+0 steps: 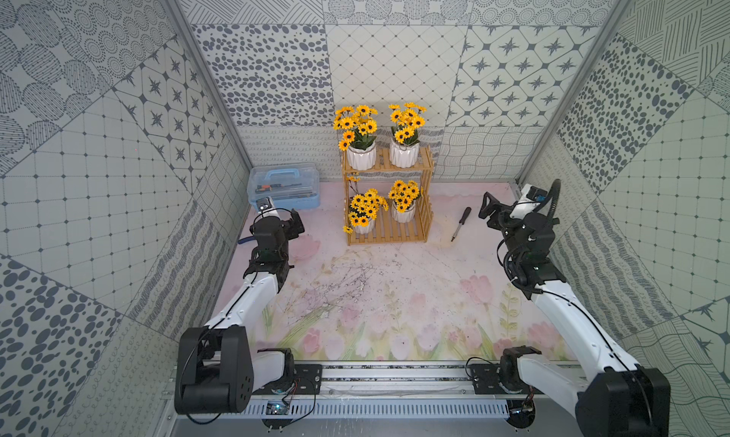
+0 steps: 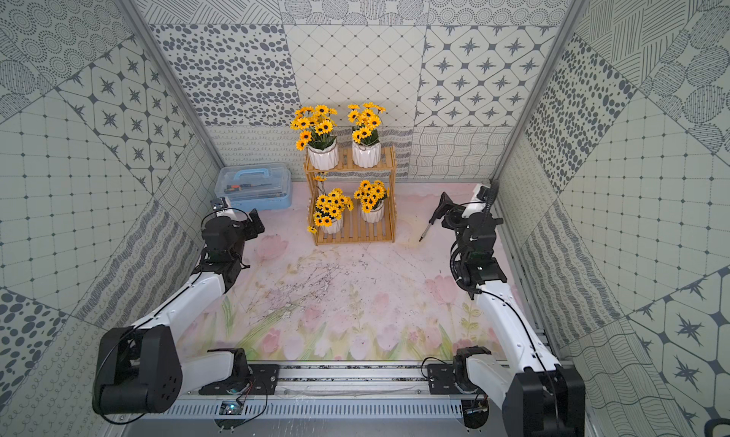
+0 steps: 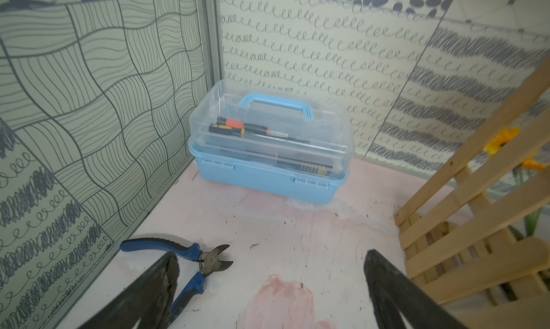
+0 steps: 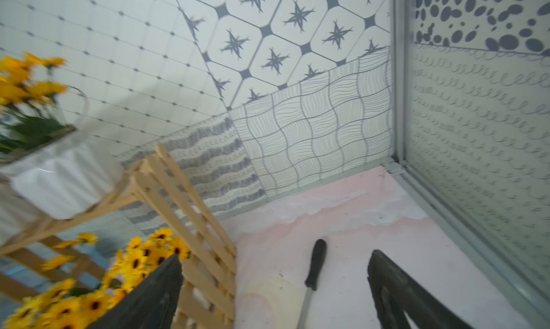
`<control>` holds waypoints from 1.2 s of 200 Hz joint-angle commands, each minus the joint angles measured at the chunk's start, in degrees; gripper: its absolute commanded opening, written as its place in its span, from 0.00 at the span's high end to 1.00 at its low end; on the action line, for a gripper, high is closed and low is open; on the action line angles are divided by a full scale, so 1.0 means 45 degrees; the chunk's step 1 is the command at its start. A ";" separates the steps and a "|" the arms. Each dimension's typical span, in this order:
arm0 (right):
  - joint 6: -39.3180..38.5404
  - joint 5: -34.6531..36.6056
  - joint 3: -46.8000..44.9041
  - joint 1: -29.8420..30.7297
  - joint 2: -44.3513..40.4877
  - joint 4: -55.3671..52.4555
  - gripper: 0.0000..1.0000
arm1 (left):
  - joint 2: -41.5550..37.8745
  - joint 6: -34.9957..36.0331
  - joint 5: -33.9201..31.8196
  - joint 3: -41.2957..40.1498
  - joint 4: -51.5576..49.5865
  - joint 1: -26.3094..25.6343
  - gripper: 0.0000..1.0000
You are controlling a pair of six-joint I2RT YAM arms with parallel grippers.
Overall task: Take the sunflower pots off the shelves
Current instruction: Pick up the sunflower pot from the shelf.
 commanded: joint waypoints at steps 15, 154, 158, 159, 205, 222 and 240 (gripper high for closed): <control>0.2239 -0.3599 -0.0345 0.0130 0.0707 0.2080 0.02 | -0.1612 -0.2811 0.1853 0.1563 -0.2932 0.0042 0.03; -0.4493 -0.2576 0.9216 0.4492 0.7771 -0.3359 0.02 | -0.1227 -0.2614 0.5235 0.3785 -0.1887 0.0037 0.06; -0.4456 -0.2652 0.9280 0.4494 0.7866 -0.3237 0.02 | -0.1185 -0.2523 0.5508 0.3774 -0.1766 0.0038 0.06; -0.4437 -0.2676 0.9297 0.4499 0.7877 -0.3195 0.02 | -0.1183 -0.2497 0.5560 0.3769 -0.1738 0.0037 0.06; -0.4339 -0.2734 1.0068 0.4497 0.8742 -0.2162 0.02 | -0.0712 -0.1946 0.7250 0.3844 -0.0831 0.0026 0.05; -0.4394 -0.2877 1.0406 0.4486 0.8909 -0.2119 0.02 | -0.0616 -0.1796 0.7368 0.3962 -0.0937 0.0055 0.05; -0.4419 -0.2962 1.0910 0.4480 0.9208 -0.2255 0.02 | -0.0557 -0.1788 0.7351 0.4026 -0.1006 0.0037 0.05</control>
